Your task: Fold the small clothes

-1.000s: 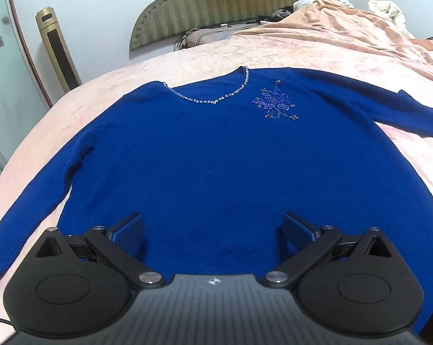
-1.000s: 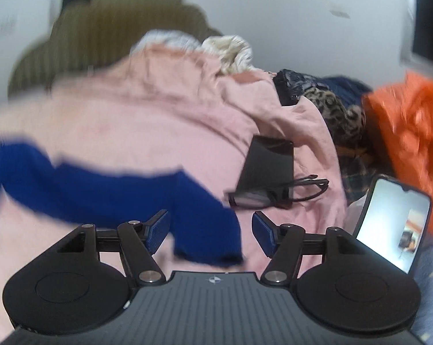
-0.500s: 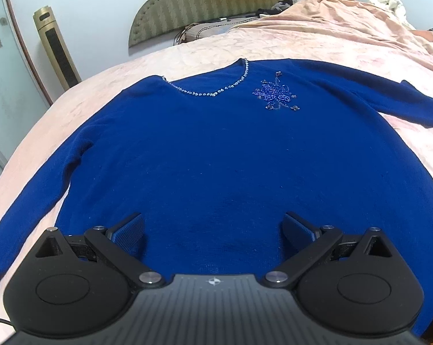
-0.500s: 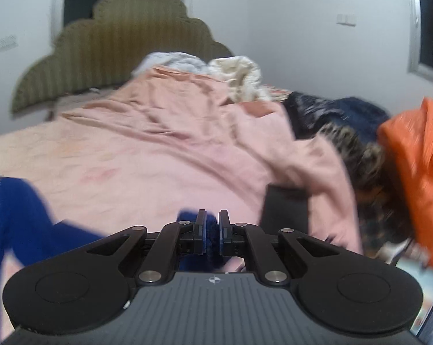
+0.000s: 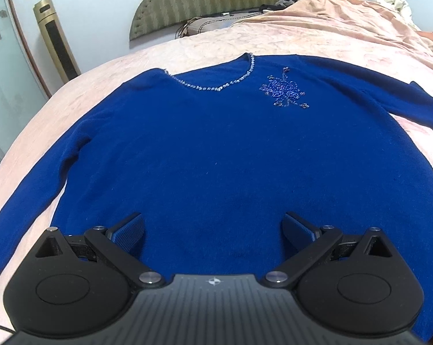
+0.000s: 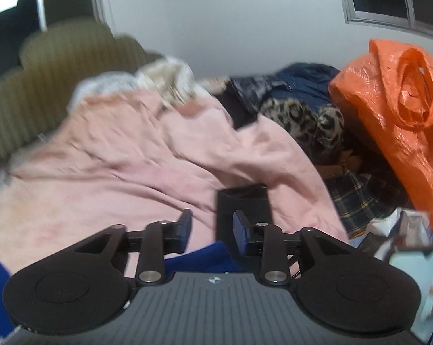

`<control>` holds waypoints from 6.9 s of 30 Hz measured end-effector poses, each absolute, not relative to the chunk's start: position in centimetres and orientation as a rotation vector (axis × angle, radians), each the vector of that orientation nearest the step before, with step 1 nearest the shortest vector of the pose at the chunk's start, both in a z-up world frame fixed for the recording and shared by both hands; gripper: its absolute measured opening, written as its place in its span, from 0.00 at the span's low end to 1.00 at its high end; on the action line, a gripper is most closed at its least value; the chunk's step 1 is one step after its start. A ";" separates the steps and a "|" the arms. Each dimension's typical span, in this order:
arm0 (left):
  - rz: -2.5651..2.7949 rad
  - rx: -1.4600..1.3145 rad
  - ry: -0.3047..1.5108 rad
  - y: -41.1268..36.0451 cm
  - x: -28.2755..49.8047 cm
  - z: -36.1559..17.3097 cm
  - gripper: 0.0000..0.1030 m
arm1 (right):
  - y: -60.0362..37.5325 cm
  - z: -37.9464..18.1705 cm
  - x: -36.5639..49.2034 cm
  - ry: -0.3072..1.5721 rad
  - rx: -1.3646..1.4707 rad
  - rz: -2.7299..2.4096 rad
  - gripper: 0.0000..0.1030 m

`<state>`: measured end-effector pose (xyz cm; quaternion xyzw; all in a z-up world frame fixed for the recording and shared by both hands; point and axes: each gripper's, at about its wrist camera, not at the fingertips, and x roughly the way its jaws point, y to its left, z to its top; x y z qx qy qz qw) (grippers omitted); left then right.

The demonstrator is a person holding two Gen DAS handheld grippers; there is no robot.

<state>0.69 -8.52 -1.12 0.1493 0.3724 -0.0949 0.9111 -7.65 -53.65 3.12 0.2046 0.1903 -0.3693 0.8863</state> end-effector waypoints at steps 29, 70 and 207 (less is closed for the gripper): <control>-0.207 0.313 0.776 -8.4 1.6 -1.2 1.00 | -56.6 -5.0 -7.0 0.224 1.027 -0.705 0.10; -0.038 0.236 0.780 0.1 9.1 -1.0 1.00 | -24.7 5.7 11.2 0.354 0.169 -0.176 0.09; 0.022 0.269 0.680 0.7 19.0 -0.6 1.00 | -33.4 0.8 13.5 0.623 0.185 -0.132 0.46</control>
